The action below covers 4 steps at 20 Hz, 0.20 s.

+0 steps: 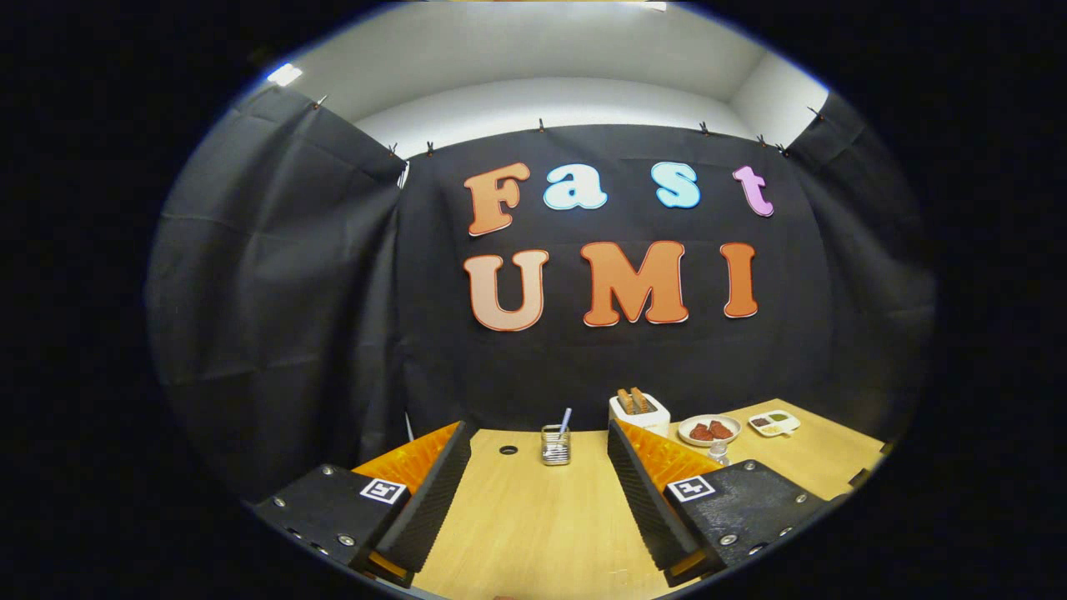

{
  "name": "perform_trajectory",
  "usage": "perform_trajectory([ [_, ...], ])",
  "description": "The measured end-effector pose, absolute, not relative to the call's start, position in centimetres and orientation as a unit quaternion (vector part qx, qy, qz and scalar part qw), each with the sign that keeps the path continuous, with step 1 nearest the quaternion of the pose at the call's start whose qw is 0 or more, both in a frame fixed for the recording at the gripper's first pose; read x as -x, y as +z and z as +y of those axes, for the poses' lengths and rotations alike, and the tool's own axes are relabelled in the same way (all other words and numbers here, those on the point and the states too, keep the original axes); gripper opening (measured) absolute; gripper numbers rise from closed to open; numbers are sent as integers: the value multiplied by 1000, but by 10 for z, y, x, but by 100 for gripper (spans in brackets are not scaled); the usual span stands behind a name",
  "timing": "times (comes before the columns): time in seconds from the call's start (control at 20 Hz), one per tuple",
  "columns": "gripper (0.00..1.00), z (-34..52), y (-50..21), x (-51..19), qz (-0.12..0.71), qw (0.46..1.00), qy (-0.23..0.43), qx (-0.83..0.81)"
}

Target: Take the bottle from table, then pour the juice into the cup, finally place the bottle on the coaster

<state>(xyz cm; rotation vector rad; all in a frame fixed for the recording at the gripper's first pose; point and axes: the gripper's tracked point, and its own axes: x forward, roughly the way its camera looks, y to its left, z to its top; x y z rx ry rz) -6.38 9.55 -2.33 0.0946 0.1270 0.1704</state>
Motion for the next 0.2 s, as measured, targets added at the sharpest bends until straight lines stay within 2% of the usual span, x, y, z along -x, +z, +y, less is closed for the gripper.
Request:
perform_trajectory([
  [0.2,98,78,-33,81,69,995,56,-38],
])
